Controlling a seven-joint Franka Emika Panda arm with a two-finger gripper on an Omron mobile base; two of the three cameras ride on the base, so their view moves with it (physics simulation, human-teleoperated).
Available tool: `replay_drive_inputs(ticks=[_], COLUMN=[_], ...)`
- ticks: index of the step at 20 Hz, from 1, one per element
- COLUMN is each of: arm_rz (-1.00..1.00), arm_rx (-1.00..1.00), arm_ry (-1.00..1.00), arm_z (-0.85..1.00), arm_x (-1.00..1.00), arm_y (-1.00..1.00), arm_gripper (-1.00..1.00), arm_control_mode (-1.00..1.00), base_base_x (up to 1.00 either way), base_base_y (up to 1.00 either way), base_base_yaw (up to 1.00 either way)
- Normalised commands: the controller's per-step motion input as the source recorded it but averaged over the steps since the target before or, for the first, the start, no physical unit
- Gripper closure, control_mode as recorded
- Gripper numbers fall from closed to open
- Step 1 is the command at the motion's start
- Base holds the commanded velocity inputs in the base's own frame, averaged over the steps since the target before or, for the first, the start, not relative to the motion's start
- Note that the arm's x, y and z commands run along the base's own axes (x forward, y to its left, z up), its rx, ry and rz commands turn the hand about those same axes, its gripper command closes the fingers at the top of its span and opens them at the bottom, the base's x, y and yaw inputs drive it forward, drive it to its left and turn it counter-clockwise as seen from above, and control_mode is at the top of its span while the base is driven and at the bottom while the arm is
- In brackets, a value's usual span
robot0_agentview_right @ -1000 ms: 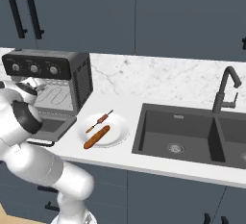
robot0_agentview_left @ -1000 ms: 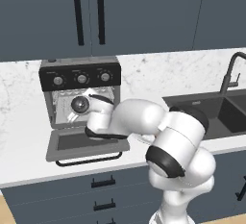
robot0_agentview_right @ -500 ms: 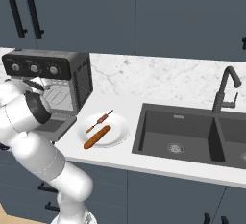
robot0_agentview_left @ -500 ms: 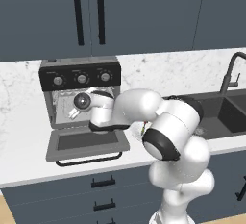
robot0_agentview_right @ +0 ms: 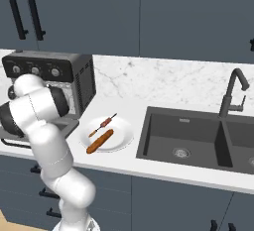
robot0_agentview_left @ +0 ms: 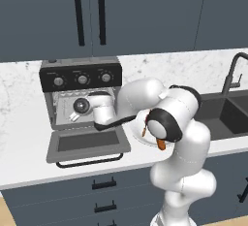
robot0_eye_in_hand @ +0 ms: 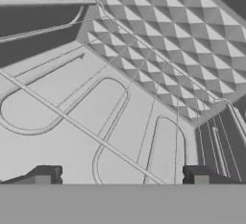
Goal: Pick up the kebab skewer and baguette bread, and place them inside the toaster oven. Close the toaster oven door and start by setting the timer.
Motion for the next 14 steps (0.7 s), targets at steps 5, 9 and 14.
replay_drive_inputs(ticks=[5, 9, 14], arm_rz=[-0.05, -0.03, -0.02], arm_rx=[0.01, 0.02, 0.01], arm_ry=[0.00, 0.00, 0.00], arm_z=[0.00, 0.00, 0.00], arm_x=[0.27, 0.31, 0.26], arm_y=[0.00, 0.01, 0.00], arm_gripper=[-1.00, -1.00, -1.00], arm_control_mode=[-1.00, -1.00, -1.00], base_base_x=[0.00, 0.00, 0.00], base_base_y=[0.00, 0.00, 0.00], base_base_yaw=[0.00, 0.00, 0.00])
